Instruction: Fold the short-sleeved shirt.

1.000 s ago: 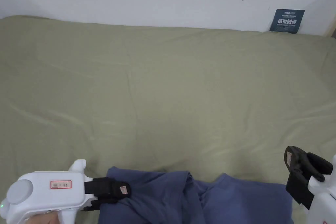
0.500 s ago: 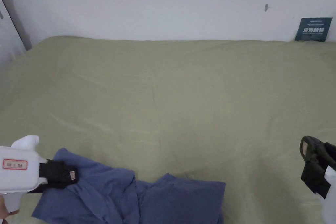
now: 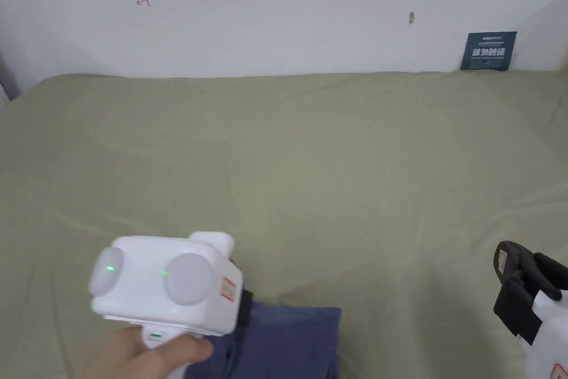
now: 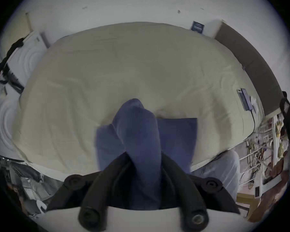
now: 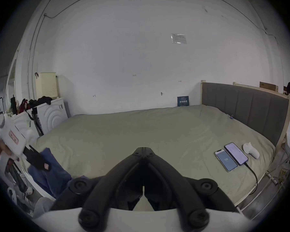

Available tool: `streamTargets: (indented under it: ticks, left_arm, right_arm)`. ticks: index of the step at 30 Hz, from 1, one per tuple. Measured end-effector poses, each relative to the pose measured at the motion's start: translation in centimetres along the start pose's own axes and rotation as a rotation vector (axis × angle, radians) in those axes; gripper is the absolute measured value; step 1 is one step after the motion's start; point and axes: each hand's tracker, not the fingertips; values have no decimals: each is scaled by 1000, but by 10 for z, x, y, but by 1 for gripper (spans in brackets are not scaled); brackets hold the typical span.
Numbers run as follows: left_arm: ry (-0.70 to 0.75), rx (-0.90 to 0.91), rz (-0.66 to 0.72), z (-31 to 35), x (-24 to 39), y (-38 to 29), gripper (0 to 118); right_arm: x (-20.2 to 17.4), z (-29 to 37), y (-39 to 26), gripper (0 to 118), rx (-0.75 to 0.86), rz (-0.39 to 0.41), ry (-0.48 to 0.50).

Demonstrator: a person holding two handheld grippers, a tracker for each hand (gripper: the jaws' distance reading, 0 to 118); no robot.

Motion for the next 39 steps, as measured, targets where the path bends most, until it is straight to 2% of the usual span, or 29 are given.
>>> streamTargets:
  ticks: [1, 2, 3, 4, 5, 7, 9, 10, 11, 12, 13, 14, 15, 16, 17, 20, 23, 25, 28, 30, 33, 35, 39]
  left_arm:
    - [-8, 3, 0, -12, 14, 1, 63]
    - [-61, 26, -18, -23, 26, 0, 101]
    - [-110, 35, -39, -32, 39, -2, 118]
    - [-136, 3, -60, -43, 47, -1, 114]
    - [-124, 11, -44, -42, 48, 0, 114]
    - [-227, -2, 2, -43, 50, 6, 114]
    - [-257, 2, 54, -34, 39, 10, 112]
    - [-273, 22, 75, -27, 29, 10, 103]
    - [-294, 39, 94, -24, 18, 9, 93]
    - [-317, 50, 115, -19, 6, 7, 77]
    - [-338, 56, 142, -16, -5, 4, 77]
    - [-366, 67, 169, -15, -17, 1, 69]
    - [-408, 93, 214, -19, -32, -7, 50]
    - [-443, 96, 250, -23, -45, -13, 7]
    - [-482, 75, 283, -32, -56, -18, 0]
    - [-637, -3, 323, -67, -72, -38, 0]
    - [-772, -96, 331, -109, -59, -56, 0]
    - [-699, -125, 279, -136, -40, -69, 0]
    - [-775, -105, 306, -140, -39, -71, 0]
    - [-732, -109, 248, -127, -38, -64, 0]
    - [-696, -44, 169, -95, -53, -55, 0]
    - [-695, -24, 184, -77, -71, -51, 0]
    - [-653, 57, 226, -46, -123, -48, 0]
  right_arm:
    - [3, 0, -1, 2, -2, 0, -5]
    - [6, 0, -1, 2, -5, -1, -11]
    - [8, 1, -1, 2, -9, -4, -18]
    - [10, 2, -1, 2, -10, -7, -23]
    - [13, 3, -1, 2, -11, -7, -28]
    - [17, 5, 0, 2, -11, -6, -43]
    - [21, 4, -1, 2, -16, -5, -50]
    - [22, 2, -2, 2, -19, -5, -55]
    - [22, 1, -3, 2, -22, -8, -58]
    - [22, -2, -5, 2, -29, -16, -55]
    - [21, -4, -7, 2, -35, -23, -54]
    - [20, -6, -8, 2, -41, -25, -50]
    - [17, -9, -10, 2, -52, -23, -45]
    - [14, -10, -12, 2, -57, -23, -37]
    - [11, -11, -14, 2, -62, -23, -30]
    - [4, -17, -20, 2, -89, -27, -5]
    - [-3, -22, -25, 2, -111, -20, 4]
    - [-6, -22, -25, 2, -126, -22, 13]
    - [-9, -21, -28, 2, -155, -19, 50]
    - [-14, -24, -33, 2, -179, -17, 78]
    - [-27, -34, -42, 2, -273, -74, 213]
    - [-40, -45, -52, 2, -353, -117, 336]
    - [-67, -88, -90, 2, -576, -324, 620]
